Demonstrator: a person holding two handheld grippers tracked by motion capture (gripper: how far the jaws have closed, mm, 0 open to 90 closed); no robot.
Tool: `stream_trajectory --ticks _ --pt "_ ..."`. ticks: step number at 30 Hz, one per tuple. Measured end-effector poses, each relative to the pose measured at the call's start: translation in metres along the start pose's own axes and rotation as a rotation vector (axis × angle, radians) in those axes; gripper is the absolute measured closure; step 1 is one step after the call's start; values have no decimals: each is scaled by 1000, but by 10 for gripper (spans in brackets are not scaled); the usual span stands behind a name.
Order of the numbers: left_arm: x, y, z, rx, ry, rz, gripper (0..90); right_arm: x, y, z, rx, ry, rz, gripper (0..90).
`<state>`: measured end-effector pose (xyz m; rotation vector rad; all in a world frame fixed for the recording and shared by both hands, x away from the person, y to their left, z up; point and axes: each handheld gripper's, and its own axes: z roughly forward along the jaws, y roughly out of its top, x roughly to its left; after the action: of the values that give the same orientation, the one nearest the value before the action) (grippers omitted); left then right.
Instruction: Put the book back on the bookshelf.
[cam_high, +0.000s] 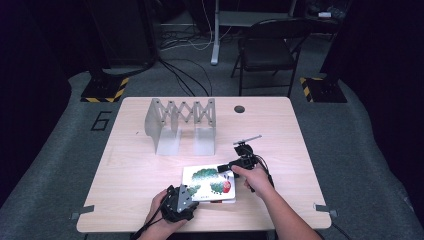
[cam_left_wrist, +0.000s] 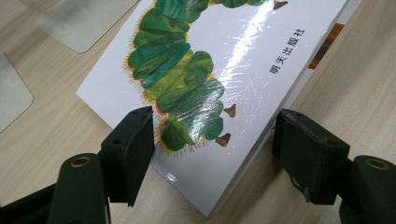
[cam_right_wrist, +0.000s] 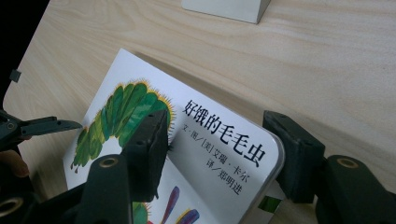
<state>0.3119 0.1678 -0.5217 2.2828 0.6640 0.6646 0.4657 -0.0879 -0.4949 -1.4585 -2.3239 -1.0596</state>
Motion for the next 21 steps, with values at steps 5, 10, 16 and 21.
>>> stream_trajectory --ticks 5,10,16,21 --pt "-1 0 0 1 6 4 298 -3 -1 2 0 8 6 414" --pt "-2 1 0 1 10 18 298 -8 -2 5 13 24 27 404" --pt "-3 2 -1 14 17 17 298 -9 -2 6 8 27 29 405" --pt "-5 3 -2 26 31 7 298 -8 -3 6 9 31 25 407"
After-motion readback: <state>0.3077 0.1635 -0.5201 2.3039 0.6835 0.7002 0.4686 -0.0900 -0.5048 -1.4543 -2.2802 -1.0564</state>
